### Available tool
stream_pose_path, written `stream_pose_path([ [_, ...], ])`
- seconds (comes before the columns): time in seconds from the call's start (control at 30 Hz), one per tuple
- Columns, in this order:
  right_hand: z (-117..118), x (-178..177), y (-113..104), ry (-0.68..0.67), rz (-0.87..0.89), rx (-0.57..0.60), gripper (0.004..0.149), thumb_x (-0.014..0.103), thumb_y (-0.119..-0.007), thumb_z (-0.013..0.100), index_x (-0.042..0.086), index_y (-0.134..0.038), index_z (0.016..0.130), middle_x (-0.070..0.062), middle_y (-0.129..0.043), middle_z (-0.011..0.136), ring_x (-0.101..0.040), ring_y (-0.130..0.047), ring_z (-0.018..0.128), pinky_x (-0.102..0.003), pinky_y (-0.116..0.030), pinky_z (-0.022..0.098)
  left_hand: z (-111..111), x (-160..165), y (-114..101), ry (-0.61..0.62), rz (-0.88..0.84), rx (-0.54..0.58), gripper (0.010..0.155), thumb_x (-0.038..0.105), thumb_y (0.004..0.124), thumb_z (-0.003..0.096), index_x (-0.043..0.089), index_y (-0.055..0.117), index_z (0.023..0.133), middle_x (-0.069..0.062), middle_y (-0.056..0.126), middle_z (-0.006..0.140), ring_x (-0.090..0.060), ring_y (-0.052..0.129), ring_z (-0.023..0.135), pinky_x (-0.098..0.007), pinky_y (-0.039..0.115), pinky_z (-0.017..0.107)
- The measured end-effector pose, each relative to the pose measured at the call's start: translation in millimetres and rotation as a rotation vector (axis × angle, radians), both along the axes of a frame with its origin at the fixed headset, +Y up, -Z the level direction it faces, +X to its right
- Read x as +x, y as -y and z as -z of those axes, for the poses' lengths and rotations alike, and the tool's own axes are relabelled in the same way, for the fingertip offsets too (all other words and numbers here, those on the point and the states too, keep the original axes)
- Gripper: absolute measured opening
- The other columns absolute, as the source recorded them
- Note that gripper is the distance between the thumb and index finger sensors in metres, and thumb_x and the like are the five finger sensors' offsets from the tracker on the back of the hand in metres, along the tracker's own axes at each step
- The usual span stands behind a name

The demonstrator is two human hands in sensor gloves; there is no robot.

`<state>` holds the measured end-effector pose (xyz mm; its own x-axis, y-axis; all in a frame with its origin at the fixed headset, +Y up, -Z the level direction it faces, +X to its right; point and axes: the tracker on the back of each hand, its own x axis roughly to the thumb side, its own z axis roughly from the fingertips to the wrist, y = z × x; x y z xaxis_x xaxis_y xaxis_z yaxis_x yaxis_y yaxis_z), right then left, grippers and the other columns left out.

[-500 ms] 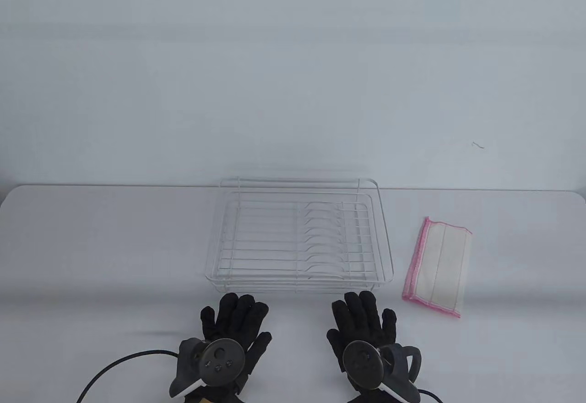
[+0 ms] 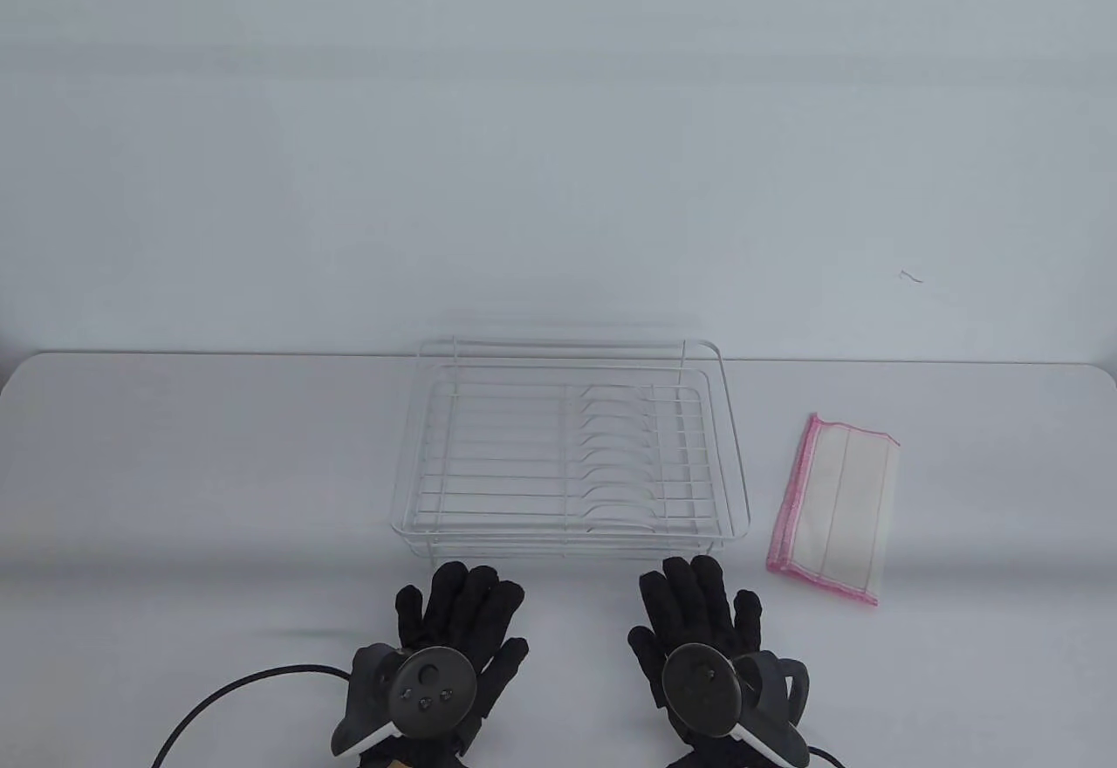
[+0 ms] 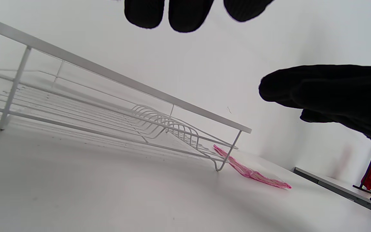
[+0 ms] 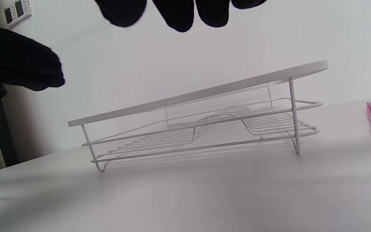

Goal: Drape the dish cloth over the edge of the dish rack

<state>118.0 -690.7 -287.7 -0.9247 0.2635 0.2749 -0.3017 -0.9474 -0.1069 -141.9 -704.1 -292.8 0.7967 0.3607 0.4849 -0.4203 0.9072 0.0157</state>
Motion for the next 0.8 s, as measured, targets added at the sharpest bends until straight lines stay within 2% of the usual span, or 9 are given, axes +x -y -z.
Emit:
stream_pose_path([
  [0.53, 0.9, 1.0, 0.5, -0.006, 0.003, -0.021, 0.058, 0.041, -0.055, 0.065, 0.014, -0.040, 0.114, -0.017, -0.033, 0.121, -0.043, -0.026, 0.114, -0.073, -0.022, 0.070, 0.7, -2.0, -0.9, -0.005, -0.022, -0.003, 0.059, 0.037, 0.056, 0.0633, 0.005, 0.050, 0.113, -0.033, 0.046, 0.115, -0.060, 0.032, 0.105, -0.081, 0.021, 0.060],
  [0.8, 6.3, 6.9, -3.3, 0.012, 0.007, -0.036, 0.055, 0.042, -0.054, 0.065, 0.017, -0.047, 0.114, -0.014, -0.038, 0.122, -0.041, -0.027, 0.115, -0.073, -0.019, 0.070, 0.4, -5.0, -4.2, -0.004, -0.048, -0.004, 0.059, 0.037, 0.055, 0.0633, 0.005, 0.049, 0.113, -0.033, 0.046, 0.116, -0.061, 0.032, 0.105, -0.081, 0.021, 0.060],
])
